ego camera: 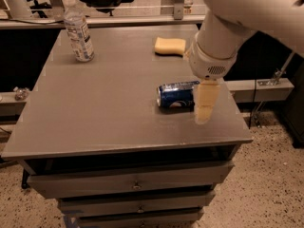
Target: Knock pepsi can over
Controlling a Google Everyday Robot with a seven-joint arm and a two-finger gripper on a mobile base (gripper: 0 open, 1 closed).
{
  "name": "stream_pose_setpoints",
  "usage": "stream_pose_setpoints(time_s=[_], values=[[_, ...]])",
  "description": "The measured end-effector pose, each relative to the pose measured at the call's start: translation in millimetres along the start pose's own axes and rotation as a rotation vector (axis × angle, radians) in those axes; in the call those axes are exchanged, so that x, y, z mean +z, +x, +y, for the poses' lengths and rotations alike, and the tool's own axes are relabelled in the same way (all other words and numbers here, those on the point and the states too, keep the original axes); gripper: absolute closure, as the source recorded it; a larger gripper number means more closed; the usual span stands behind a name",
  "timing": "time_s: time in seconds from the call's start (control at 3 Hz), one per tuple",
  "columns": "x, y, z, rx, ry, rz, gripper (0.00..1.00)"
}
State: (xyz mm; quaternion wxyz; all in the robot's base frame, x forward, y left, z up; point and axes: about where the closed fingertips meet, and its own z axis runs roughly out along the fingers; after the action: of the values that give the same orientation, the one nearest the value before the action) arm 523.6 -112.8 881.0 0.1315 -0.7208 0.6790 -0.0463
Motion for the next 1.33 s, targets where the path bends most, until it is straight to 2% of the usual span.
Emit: stream_pose_setpoints(time_s=[0.33, 0.67, 1.33], values=[[-17, 12, 9, 0.026, 0.017, -0.129, 0.0], [-30, 40, 19, 0.074, 0.072, -0.213, 0.0], [-53, 103, 22, 0.188, 0.242, -0.301, 0.0]])
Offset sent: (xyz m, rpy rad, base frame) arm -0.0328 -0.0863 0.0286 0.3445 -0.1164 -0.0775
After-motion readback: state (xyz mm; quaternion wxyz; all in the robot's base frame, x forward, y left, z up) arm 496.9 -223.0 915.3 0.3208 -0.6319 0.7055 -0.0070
